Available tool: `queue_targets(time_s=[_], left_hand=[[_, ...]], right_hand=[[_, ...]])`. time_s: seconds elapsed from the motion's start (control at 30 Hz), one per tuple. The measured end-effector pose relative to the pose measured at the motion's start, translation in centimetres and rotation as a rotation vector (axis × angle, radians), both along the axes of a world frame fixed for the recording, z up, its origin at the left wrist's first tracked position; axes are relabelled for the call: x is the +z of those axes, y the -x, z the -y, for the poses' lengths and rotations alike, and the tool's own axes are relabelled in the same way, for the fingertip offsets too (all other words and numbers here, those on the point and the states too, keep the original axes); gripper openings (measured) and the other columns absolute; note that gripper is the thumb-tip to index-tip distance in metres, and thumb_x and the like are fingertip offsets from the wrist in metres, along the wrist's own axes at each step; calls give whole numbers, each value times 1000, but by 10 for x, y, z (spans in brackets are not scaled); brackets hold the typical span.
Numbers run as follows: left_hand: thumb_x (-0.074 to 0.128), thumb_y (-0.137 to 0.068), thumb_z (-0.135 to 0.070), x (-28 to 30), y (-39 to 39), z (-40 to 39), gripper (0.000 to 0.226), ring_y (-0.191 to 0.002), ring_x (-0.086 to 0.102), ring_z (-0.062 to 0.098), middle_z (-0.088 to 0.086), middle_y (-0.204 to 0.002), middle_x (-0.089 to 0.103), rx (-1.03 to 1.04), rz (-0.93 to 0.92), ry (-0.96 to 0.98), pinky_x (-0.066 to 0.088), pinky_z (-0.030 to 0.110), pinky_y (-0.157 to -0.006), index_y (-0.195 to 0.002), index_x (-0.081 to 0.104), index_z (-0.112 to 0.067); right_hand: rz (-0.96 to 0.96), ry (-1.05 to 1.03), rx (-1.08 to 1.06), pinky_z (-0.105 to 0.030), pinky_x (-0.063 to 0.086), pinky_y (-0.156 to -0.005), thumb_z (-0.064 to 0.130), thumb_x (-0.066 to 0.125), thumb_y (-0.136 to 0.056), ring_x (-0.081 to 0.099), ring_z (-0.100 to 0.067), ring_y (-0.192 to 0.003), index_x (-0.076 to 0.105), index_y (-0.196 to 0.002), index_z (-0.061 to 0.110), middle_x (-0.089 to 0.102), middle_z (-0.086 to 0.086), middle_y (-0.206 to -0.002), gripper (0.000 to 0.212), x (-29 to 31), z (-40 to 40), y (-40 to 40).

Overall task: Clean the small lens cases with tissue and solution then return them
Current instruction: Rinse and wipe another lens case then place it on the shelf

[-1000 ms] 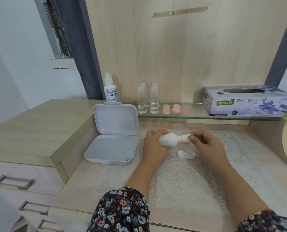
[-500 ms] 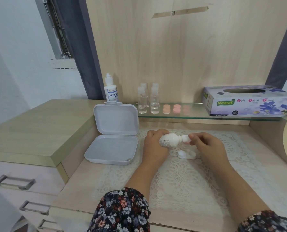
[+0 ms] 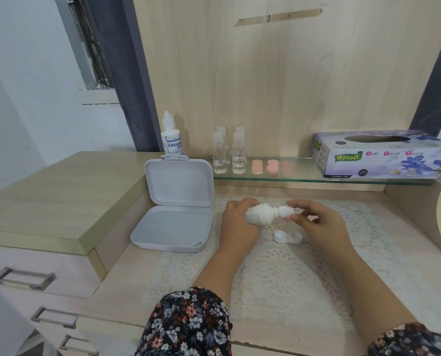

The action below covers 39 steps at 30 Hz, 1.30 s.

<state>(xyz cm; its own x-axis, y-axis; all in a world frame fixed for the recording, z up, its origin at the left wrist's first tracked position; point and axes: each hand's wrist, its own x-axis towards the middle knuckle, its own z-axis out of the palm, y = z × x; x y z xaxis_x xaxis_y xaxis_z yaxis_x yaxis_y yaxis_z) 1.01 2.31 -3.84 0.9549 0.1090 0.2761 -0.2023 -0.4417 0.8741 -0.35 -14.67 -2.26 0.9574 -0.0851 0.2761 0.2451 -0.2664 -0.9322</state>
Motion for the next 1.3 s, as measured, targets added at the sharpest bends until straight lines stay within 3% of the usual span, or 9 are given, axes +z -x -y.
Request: queue_targets(time_s=[0.17, 0.33, 0.5, 0.63, 0.73, 0.9, 1.03, 1.17, 1.3], left_hand=[[63, -71, 2, 0, 0, 1, 51, -98, 52, 15, -5, -108, 44, -4, -1, -5, 50, 34, -85, -106, 62, -36], [63, -70, 3, 0, 0, 1, 53, -100, 52, 15, -5, -109, 44, -15, 4, 4, 49, 30, -83, -104, 61, -38], [64, -70, 4, 1, 0, 1, 52, -101, 52, 15, -3, -110, 45, -33, 1, 15, 50, 32, -84, -105, 63, -35], [66, -70, 3, 1, 0, 1, 53, -101, 51, 15, -3, -110, 45, -22, -9, 15, 50, 32, -84, -108, 64, -33], [64, -69, 5, 1, 1, 1, 54, -98, 51, 14, -5, -108, 45, -16, -11, 23, 49, 29, -80, -106, 63, -34], [62, -70, 6, 3, 2, 2, 53, -95, 51, 11, -5, -106, 45, -22, -3, 32, 49, 27, -78, -103, 62, -36], [62, -71, 5, 4, 3, 1, 53, -91, 50, 7, -5, -107, 45, -17, 4, 48, 44, 18, -71, -101, 59, -39], [65, -71, 4, 3, 2, 0, 54, -93, 50, 10, -5, -111, 45, 14, -6, 49, 44, 18, -70, -107, 60, -35], [67, -71, 2, 3, 1, -1, 54, -96, 50, 12, -3, -114, 46, 41, -4, 46, 44, 22, -74, -113, 61, -32]], right_hand=[[11, -89, 8, -17, 45, -77, 10, 71, -83, 65, -9, -91, 71, -97, 34, 72, 4, -96, 28, 1, -1, 0], [9, -108, -10, -14, 48, -74, 21, 67, -88, 67, 4, -80, 67, -110, 26, 71, 12, -95, 23, 0, -1, 0], [-15, -22, -68, -8, 45, -55, 26, 63, -91, 61, 3, -59, 71, -93, 19, 71, 4, -76, 11, -1, -1, -2], [-28, -74, -38, -17, 46, -67, 18, 67, -88, 65, -5, -75, 71, -92, 26, 72, 6, -85, 10, 1, -2, 1], [-10, -101, -14, -17, 45, -71, 10, 67, -87, 63, 3, -72, 71, -93, 30, 71, 11, -89, 22, 2, -2, 2], [6, -116, 1, -10, 46, -74, 2, 66, -86, 65, 5, -82, 72, -99, 26, 72, 12, -96, 28, 0, 0, 0], [36, -137, -46, -20, 48, -82, 1, 63, -88, 65, -3, -88, 71, -104, 21, 72, 9, -96, 27, 1, 3, -2], [45, -153, -128, -14, 47, -72, 3, 61, -91, 64, -11, -89, 67, -102, 24, 69, 9, -95, 24, 3, 8, -3], [-26, -3, -175, -18, 43, -77, 7, 59, -92, 61, -9, -92, 67, -109, 22, 66, 7, -99, 24, -1, 12, -3]])
